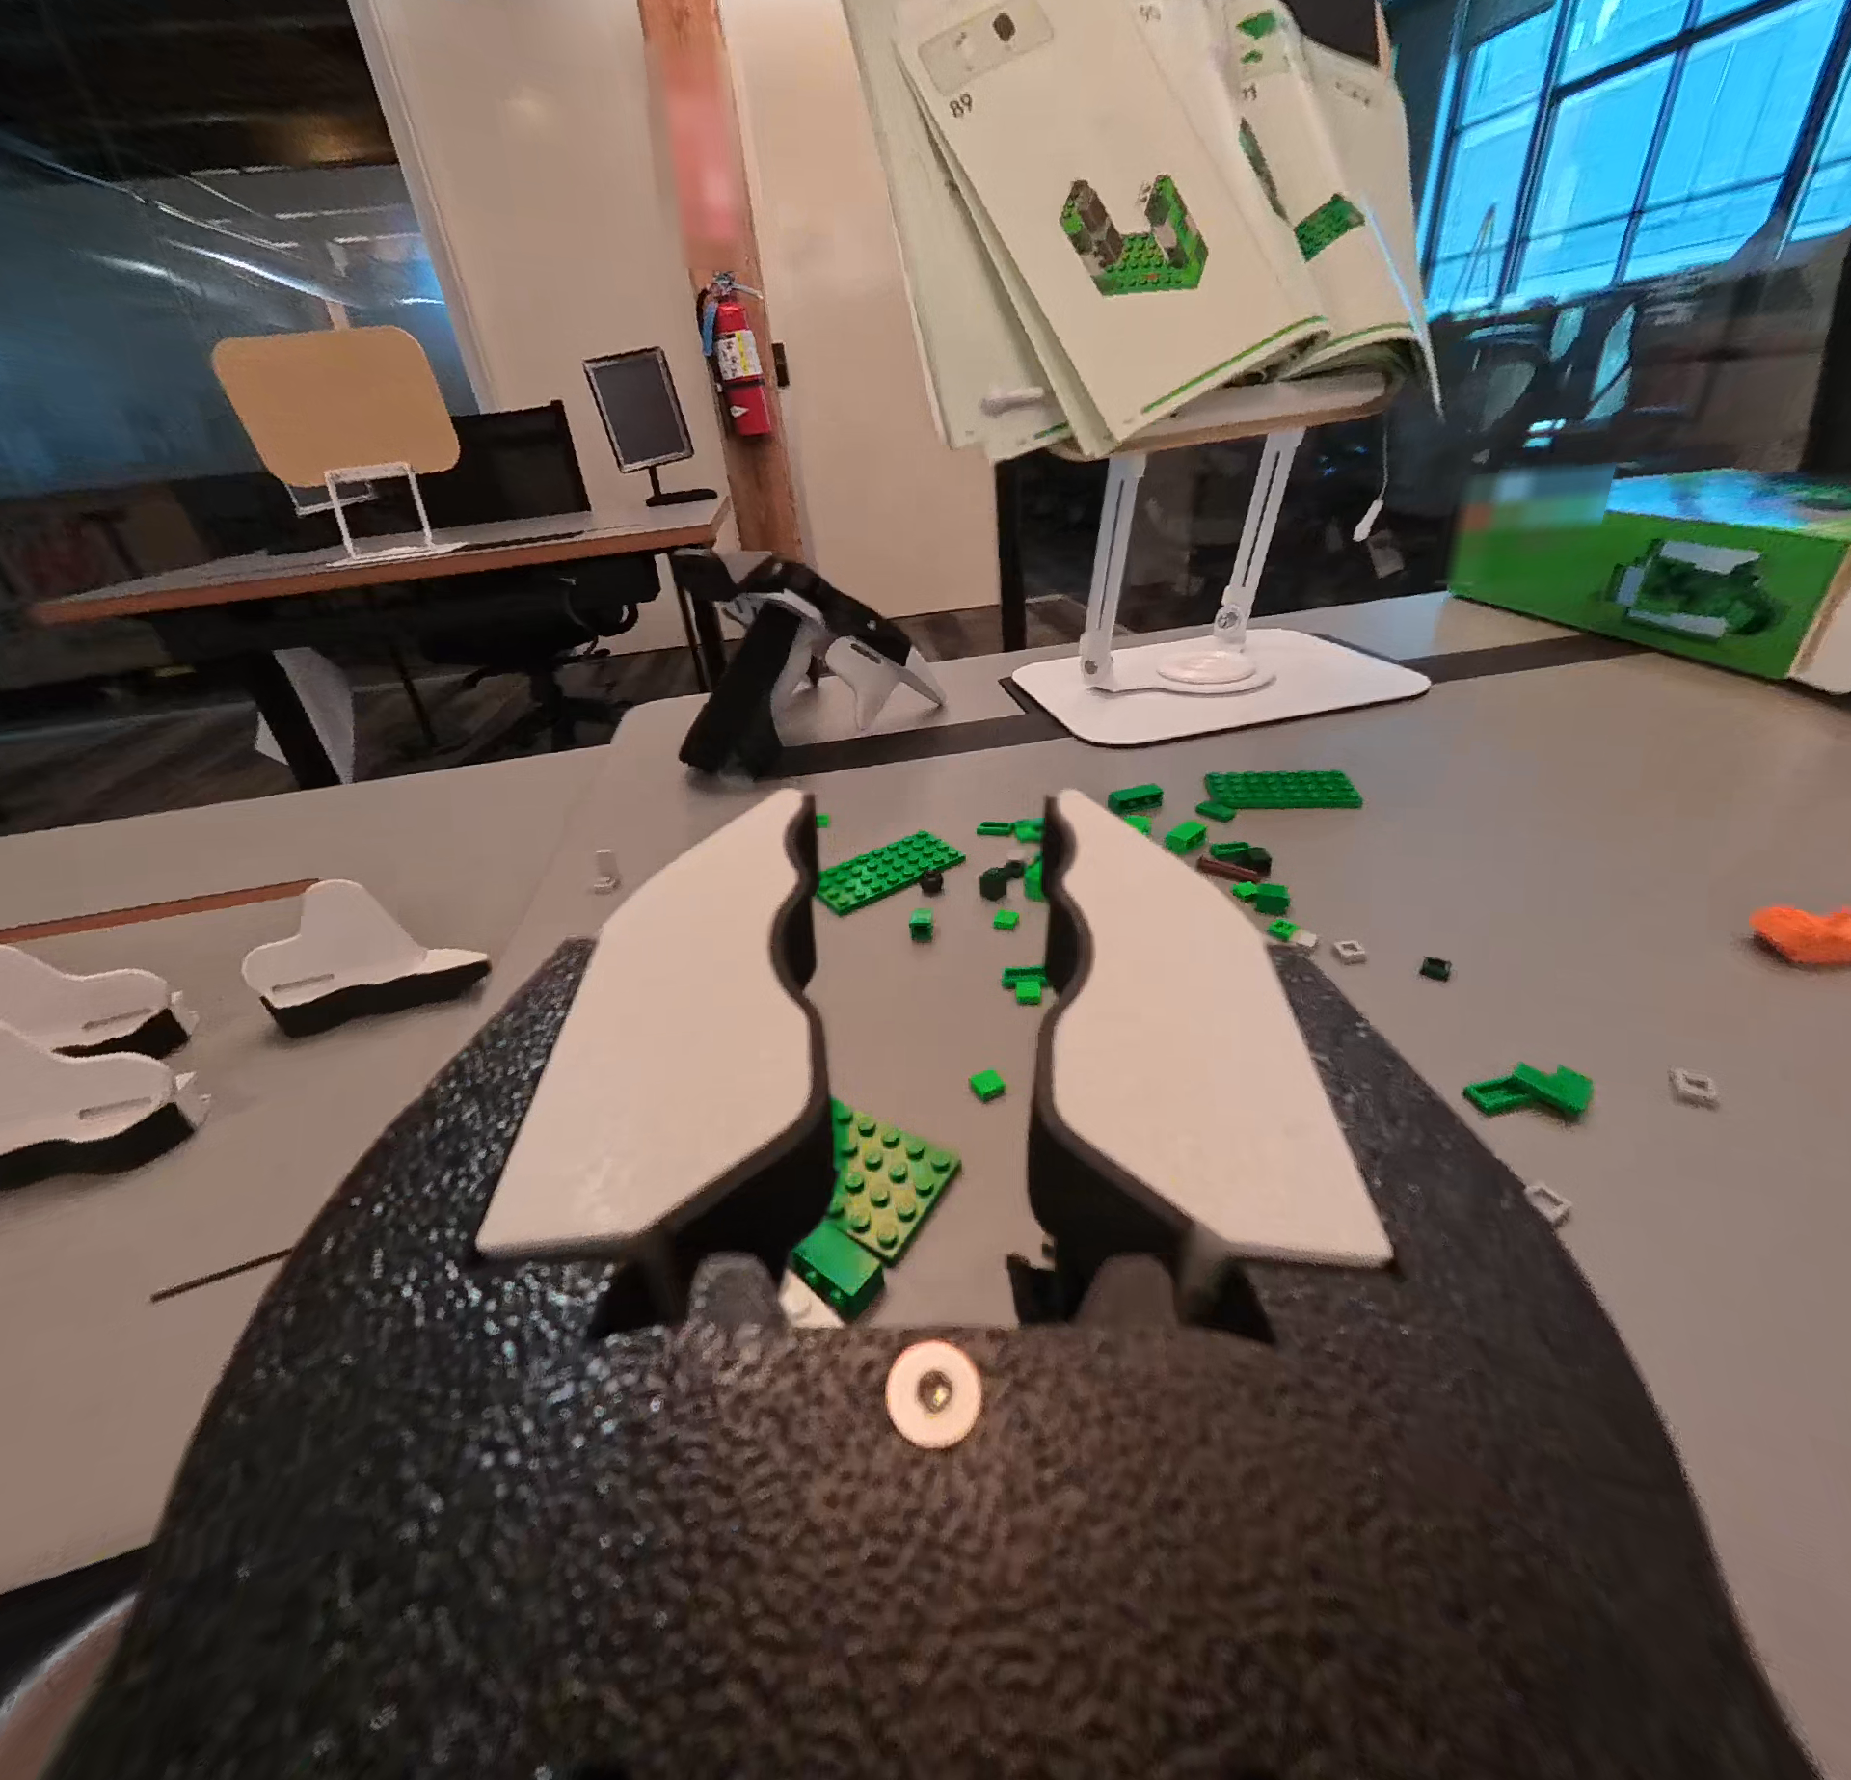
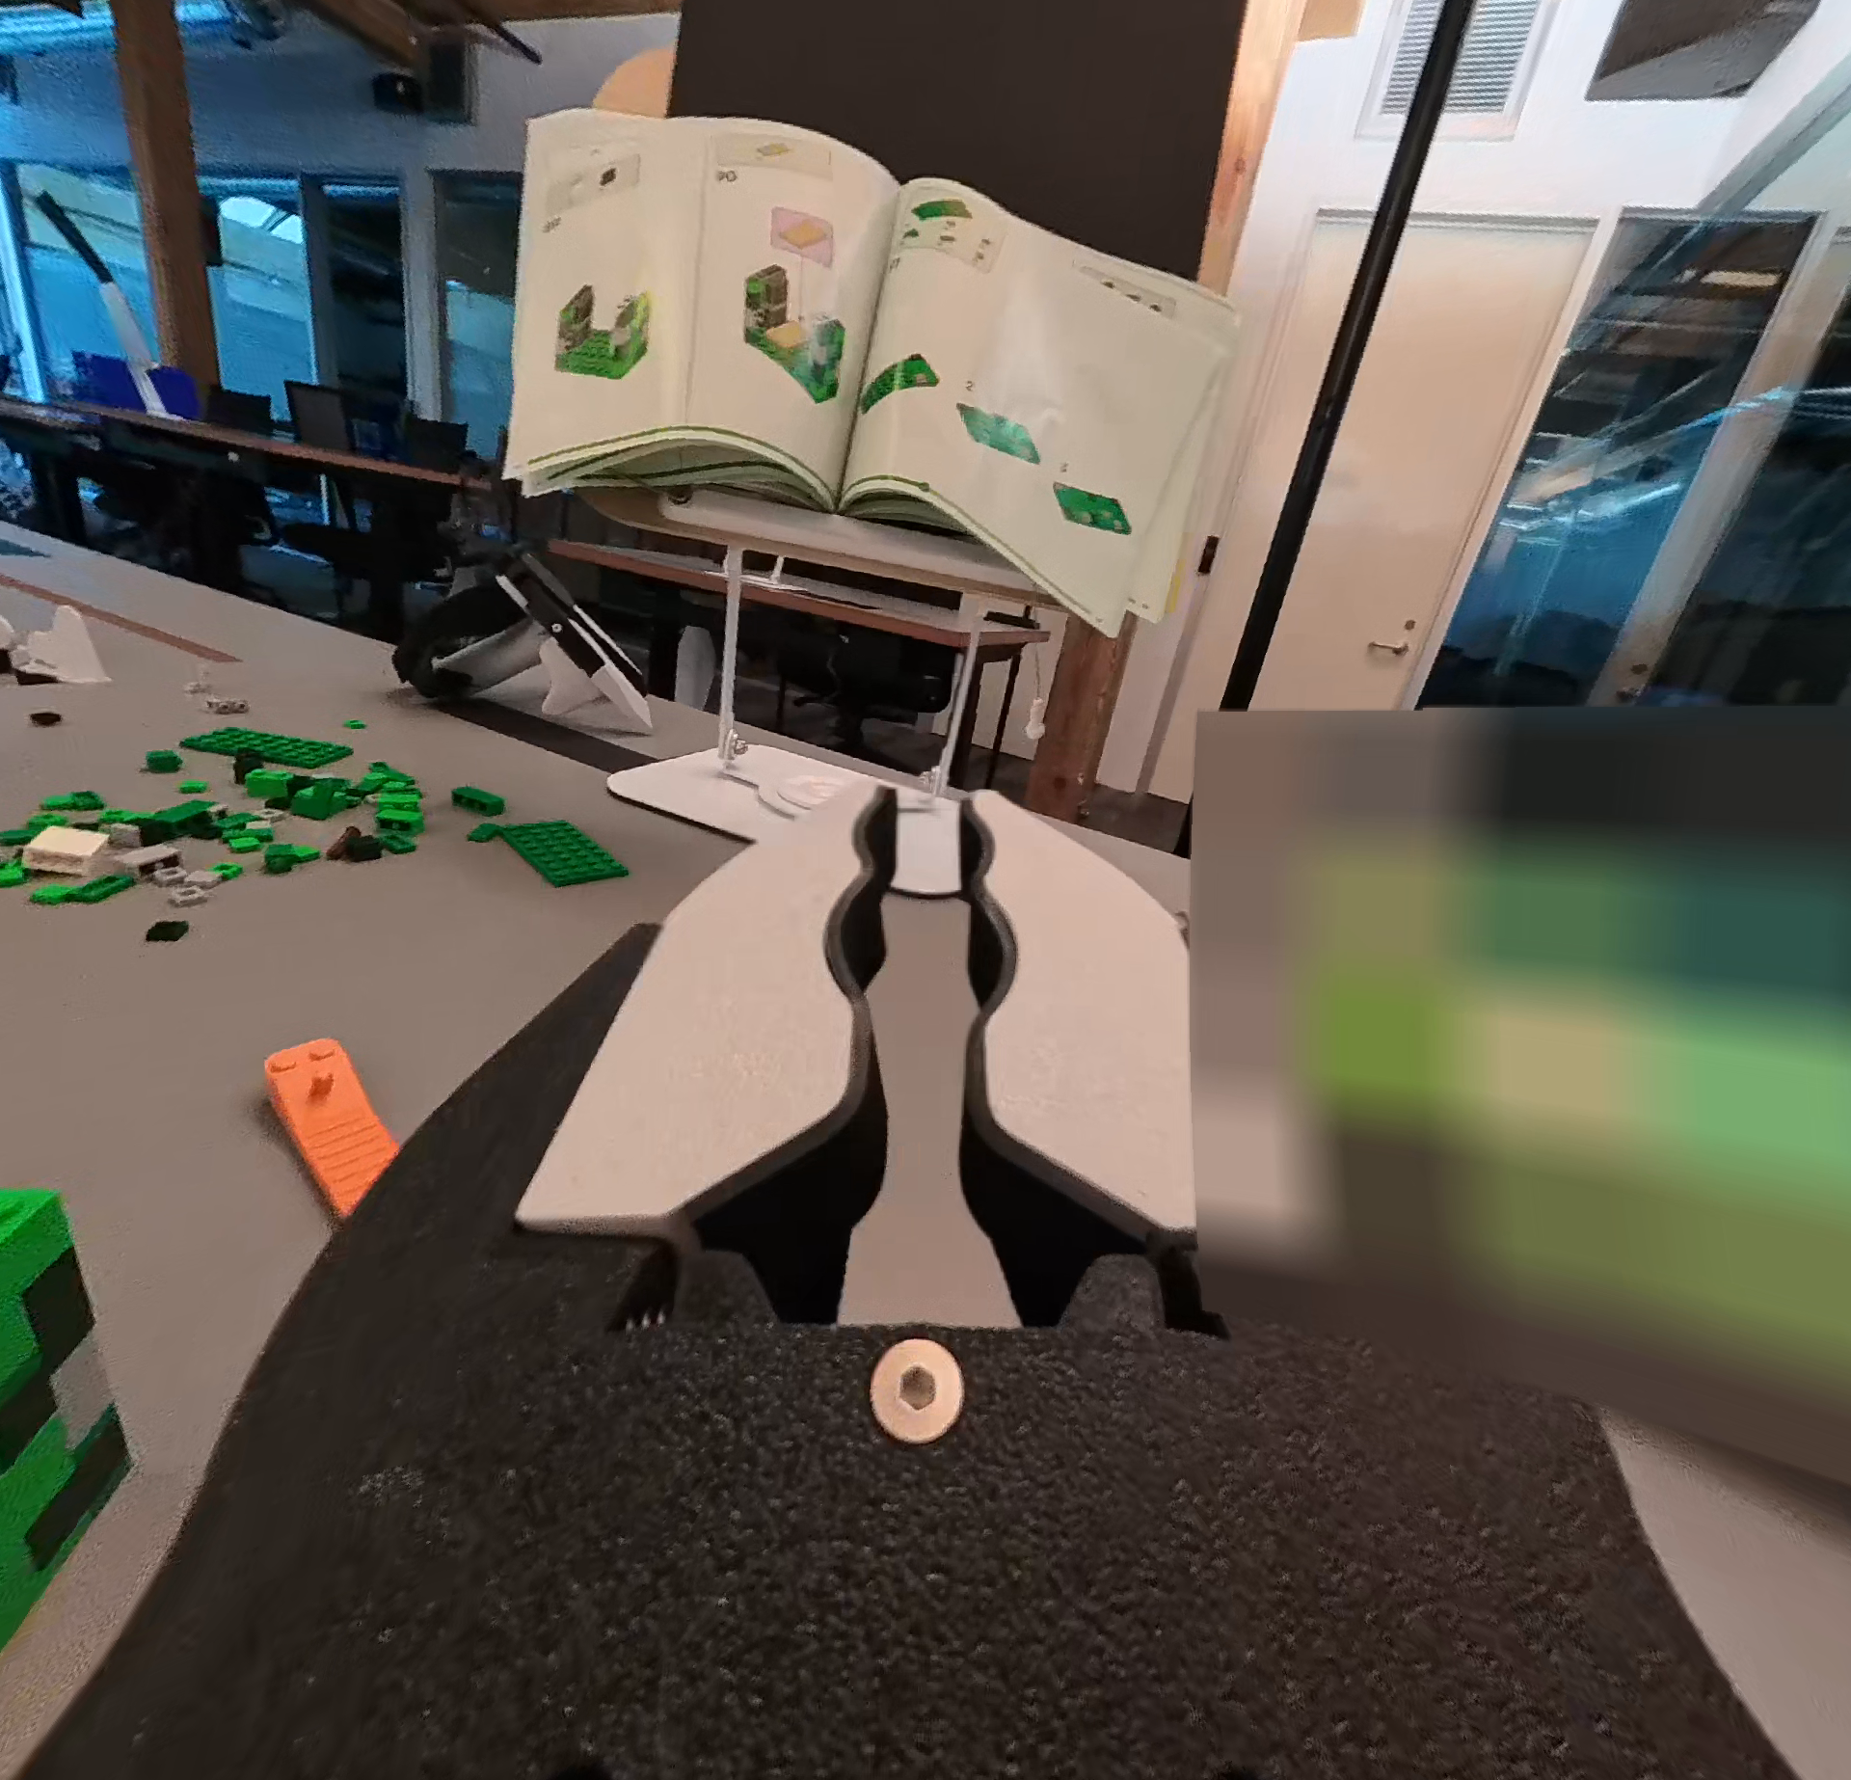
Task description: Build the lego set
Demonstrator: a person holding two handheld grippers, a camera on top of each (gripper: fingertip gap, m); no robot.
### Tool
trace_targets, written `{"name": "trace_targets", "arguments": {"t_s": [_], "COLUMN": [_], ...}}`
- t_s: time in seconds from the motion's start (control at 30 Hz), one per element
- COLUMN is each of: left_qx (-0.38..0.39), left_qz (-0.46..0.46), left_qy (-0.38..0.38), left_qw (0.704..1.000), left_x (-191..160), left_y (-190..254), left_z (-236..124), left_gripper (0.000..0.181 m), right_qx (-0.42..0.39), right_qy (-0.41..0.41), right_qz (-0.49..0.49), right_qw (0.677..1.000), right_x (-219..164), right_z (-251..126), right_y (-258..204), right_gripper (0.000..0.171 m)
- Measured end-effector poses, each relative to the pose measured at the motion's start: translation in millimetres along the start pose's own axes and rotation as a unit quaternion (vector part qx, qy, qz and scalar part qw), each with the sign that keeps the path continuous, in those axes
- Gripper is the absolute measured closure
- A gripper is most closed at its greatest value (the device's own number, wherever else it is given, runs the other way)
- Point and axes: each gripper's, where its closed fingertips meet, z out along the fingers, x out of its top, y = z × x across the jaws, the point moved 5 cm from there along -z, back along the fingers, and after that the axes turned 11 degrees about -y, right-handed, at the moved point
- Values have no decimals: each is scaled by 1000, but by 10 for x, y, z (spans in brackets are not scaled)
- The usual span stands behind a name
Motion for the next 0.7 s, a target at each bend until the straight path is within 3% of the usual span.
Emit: {"name": "trace_targets", "arguments": {"t_s": [0.07, 0.17, 0.27, 0.37, 0.53, 0.7], "left_qx": [-8, -44, -99, -157, -280, -312], "left_qz": [33, 103, 151, 203, 243, 260], "left_qy": [-13, -61, -151, -188, -279, -314], "left_qw": [999, 992, 972, 948, 886, 858], "left_x": [-20, -80, -166, -166, -329, -396], "left_y": [110, 376, 604, 707, 706, 578], "left_z": [49, 147, 281, 387, 507, 618], "left_gripper": [129, 128, 135, 145, 145, 148], "right_qx": [3, 4, 9, 18, 32, 43], "right_qy": [5, 7, 7, 9, 12, 11], "right_qz": [-7, -9, -5, -4, -4, -16], "right_qw": [1000, 1000, 1000, 1000, 999, 999], "right_x": [11, 13, 12, 17, 25, 31], "right_z": [11, 34, 46, 55, 68, 87], "right_y": [-24, -35, -36, -47, -77, -124], "right_gripper": [145, 140, 139, 140, 141, 142]}}
